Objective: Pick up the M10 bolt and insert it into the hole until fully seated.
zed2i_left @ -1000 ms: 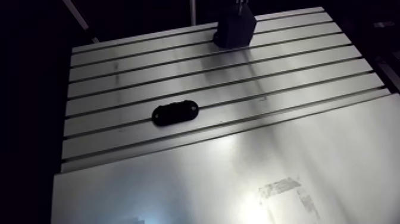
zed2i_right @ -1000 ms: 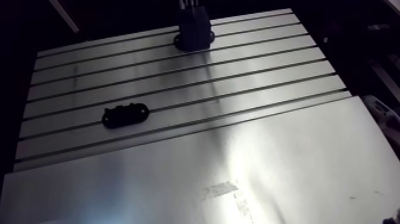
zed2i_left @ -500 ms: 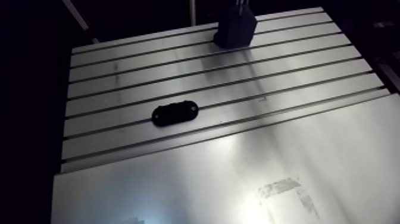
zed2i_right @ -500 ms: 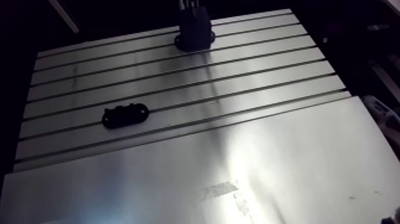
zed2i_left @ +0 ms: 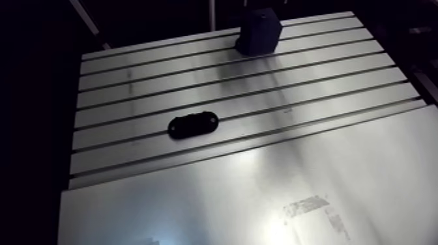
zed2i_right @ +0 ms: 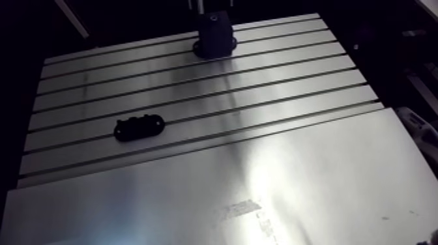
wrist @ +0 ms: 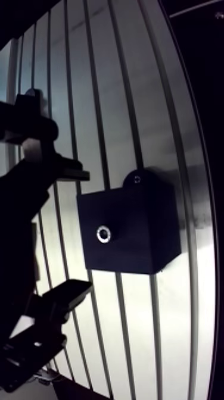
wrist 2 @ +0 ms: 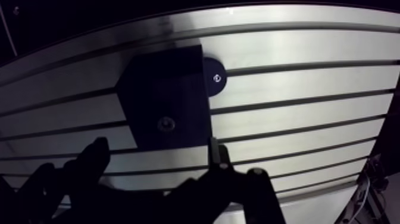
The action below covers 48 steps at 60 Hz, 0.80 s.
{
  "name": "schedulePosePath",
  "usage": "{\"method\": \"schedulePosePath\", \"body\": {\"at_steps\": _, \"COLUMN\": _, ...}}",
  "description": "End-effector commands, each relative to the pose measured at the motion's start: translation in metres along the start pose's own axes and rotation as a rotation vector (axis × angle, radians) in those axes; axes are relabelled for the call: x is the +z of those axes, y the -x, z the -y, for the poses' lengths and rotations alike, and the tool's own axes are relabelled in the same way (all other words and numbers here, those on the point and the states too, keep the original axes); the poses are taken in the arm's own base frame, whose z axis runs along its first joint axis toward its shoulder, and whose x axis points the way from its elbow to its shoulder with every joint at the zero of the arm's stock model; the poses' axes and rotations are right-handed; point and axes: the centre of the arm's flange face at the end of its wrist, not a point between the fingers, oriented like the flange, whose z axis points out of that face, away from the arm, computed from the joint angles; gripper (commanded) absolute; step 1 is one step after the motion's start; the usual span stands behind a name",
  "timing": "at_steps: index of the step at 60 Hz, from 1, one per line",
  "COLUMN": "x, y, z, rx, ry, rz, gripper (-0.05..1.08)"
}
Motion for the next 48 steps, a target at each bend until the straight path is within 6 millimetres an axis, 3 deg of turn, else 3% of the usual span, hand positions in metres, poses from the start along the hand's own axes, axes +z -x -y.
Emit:
{"method": "schedulePosePath", "body": {"at_steps": 1, "x": -0.003, "y": 0.001, "z": -0.002, "rx": 0.003, "ry": 0.001, "rz": -0.011, "gripper": 0.01}}
{"method": "schedulePosePath", "body": {"at_steps": 20, "x": -0.028, "y": 0.030, "z": 0.004, "rx": -0.002, "ry": 0.002, "rz": -0.037, "gripper": 0.01}}
{"method": "schedulePosePath", "body": {"at_steps": 35, "x": -0.082, "y": 0.077, "z": 0.009, "rx": -0.010, "ry": 0.010, "rz": -0.117, "gripper": 0.01}}
{"method": "schedulePosePath", "body": {"at_steps": 48, "x": -0.121, "y": 0.126, "z": 0.031, "rx": -0.072, "ry": 0.021, "rz": -0.179, "gripper": 0.01}}
